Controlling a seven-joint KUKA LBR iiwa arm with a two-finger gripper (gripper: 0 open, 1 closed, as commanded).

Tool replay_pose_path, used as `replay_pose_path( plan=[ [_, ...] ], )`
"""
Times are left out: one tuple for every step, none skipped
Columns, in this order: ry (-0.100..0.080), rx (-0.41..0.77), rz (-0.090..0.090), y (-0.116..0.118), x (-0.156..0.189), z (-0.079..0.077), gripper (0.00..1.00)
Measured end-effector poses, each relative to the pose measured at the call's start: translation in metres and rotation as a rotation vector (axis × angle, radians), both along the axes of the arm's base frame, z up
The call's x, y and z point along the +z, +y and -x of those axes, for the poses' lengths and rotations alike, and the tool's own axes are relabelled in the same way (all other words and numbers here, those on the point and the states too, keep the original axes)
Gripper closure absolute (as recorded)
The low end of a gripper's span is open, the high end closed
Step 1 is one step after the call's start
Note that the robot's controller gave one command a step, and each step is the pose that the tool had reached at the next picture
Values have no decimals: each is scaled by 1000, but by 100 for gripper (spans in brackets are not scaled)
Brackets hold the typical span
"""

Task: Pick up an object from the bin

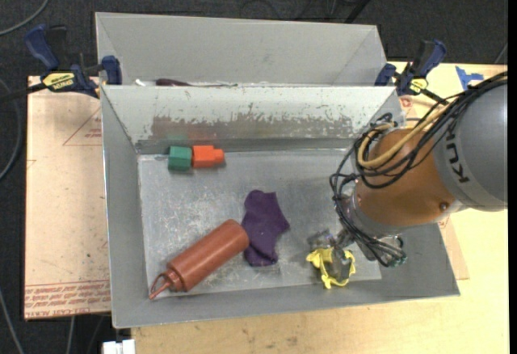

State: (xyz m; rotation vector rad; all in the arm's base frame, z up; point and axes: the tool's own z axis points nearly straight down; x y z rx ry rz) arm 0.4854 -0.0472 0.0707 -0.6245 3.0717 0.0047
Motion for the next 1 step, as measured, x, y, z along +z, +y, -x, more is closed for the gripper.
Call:
replay_pose_path(
  plan=[
    [-7,-88,-1,-3,169,-5,100]
  ],
)
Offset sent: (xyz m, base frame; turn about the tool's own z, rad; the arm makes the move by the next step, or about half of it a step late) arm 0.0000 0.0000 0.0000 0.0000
